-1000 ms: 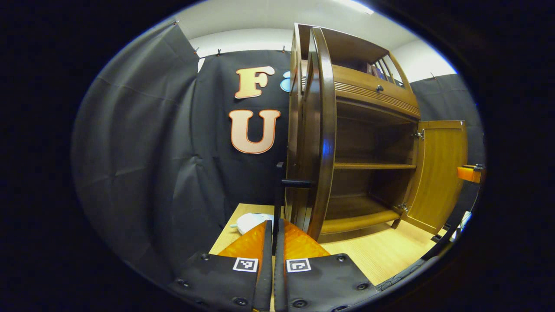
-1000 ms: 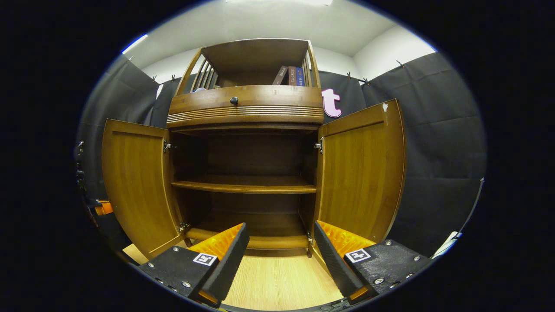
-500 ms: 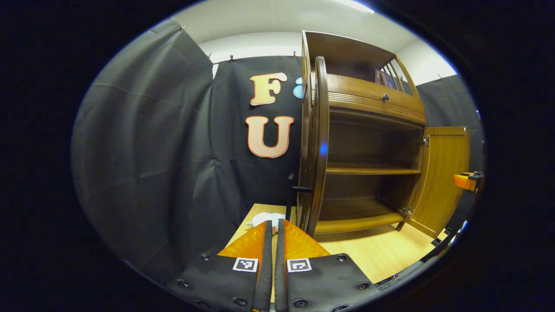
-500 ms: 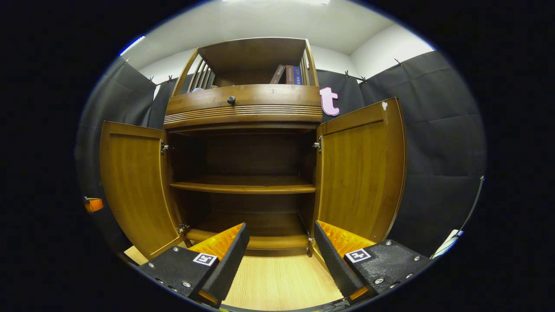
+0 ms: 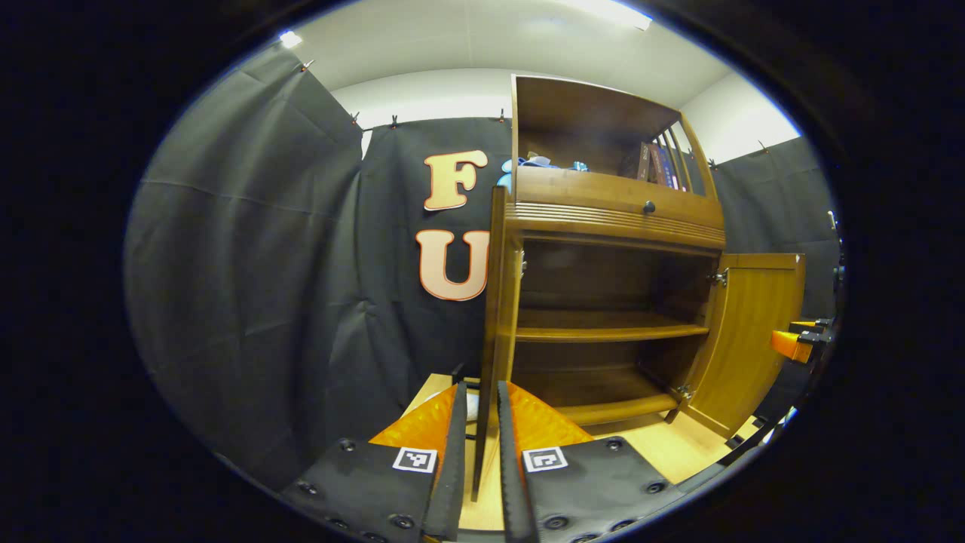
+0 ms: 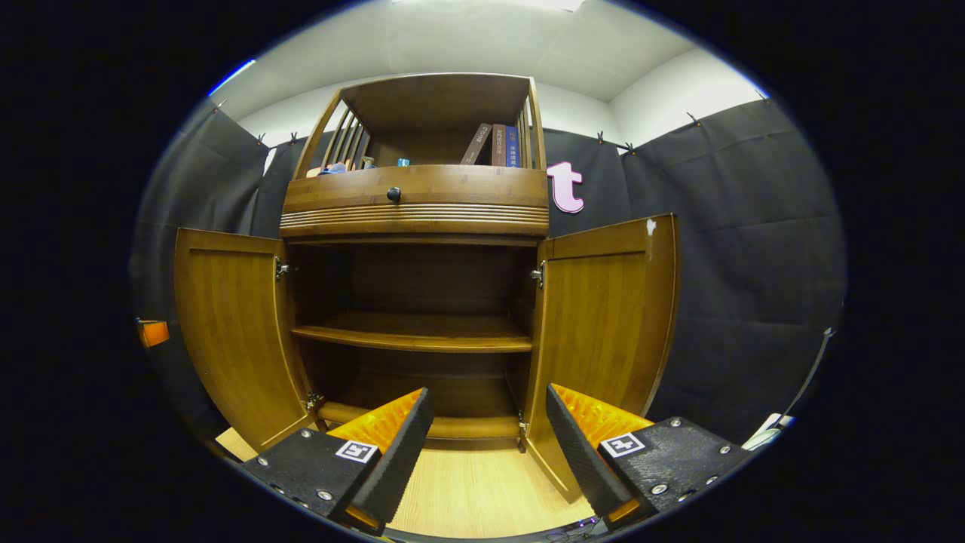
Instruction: Open the right door of the double-door shoe cabinet with the right hand, and open the left door with the left hand.
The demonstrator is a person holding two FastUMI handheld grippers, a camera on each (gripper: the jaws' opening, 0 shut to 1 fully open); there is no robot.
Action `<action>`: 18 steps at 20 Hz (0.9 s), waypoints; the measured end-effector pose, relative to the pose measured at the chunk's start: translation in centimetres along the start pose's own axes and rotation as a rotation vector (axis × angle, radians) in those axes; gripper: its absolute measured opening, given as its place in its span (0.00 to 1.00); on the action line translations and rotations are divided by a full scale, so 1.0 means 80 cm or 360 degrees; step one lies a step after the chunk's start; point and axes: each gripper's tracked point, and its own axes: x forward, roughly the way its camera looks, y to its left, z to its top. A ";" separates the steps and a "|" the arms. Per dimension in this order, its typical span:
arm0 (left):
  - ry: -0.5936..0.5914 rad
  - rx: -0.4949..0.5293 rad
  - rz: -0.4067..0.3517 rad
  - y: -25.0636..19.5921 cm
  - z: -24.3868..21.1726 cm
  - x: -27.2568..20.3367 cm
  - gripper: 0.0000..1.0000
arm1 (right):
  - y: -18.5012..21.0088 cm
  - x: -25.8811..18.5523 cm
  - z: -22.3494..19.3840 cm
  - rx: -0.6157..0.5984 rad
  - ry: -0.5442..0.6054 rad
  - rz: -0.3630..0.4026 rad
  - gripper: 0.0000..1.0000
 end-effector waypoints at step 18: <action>-0.0063 0.0042 -0.0030 -0.064 0.071 0.007 0.94 | -0.057 -0.033 0.081 0.0067 -0.0117 -0.0042 0.85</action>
